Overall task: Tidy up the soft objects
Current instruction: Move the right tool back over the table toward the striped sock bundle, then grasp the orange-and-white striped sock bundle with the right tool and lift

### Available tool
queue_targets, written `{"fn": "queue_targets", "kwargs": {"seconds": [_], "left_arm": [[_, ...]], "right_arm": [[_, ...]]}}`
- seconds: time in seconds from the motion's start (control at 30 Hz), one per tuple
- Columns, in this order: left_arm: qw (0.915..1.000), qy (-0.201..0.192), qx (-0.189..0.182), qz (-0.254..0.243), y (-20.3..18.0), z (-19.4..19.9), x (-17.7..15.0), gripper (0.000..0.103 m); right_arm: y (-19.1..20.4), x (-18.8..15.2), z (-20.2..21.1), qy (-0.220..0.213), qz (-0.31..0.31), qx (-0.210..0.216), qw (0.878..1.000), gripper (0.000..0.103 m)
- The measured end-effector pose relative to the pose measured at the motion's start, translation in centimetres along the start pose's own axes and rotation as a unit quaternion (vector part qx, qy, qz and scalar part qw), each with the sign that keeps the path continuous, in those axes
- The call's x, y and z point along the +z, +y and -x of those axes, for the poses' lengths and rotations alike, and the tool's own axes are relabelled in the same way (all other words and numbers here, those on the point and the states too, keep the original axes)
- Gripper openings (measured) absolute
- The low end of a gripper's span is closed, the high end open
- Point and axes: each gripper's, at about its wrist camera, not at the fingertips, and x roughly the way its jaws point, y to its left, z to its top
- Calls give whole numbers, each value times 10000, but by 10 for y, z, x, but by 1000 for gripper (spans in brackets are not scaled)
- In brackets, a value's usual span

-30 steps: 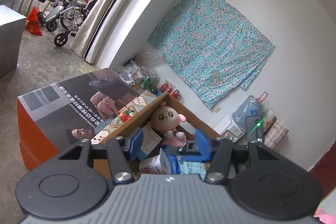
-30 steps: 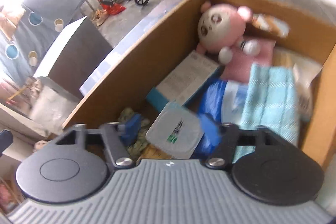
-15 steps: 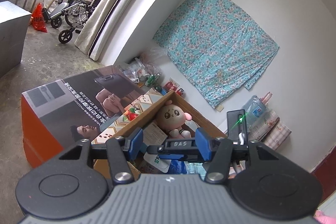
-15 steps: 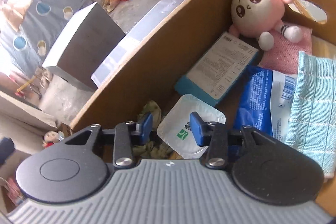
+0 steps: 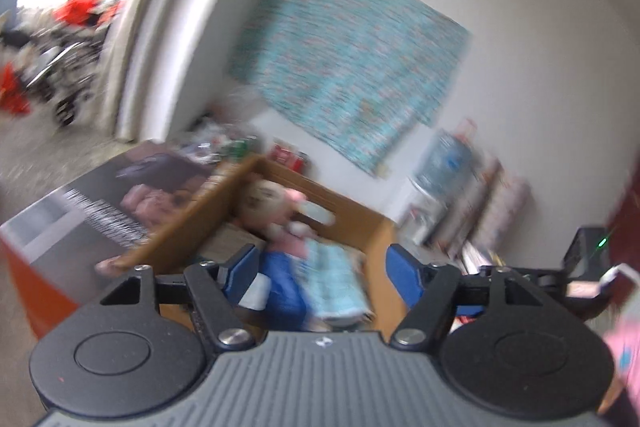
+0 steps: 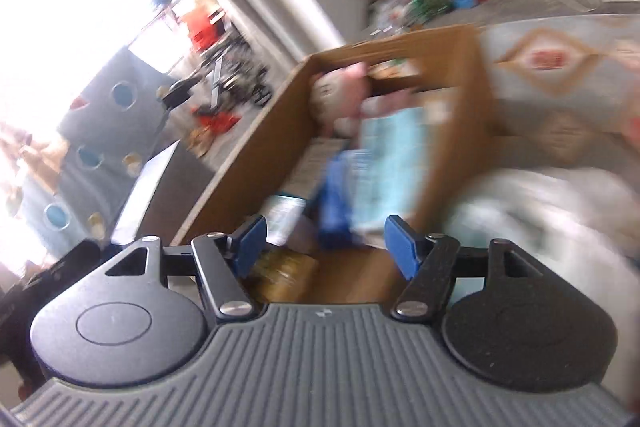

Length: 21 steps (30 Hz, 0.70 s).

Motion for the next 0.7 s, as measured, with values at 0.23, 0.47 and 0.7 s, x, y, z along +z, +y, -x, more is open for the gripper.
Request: {"fn": "queue_targets", "kwargs": {"seconds": [0.23,0.47,0.7], "left_arm": [[9778,592,-1170,-1635,-139,-53,-66,75],[9499,1577,-1863,-1954,-213,-121,-139,55],[9336,2051,-1881,-2256,-228,-157,-159,42]], "right_arm": [[-94,-25,99,-324,-294,-1141,9925,66],[-183,-52,93,137,-823,-1421,9863,60],[-218,-65,50,690,-934,-1446,9827,49]]}}
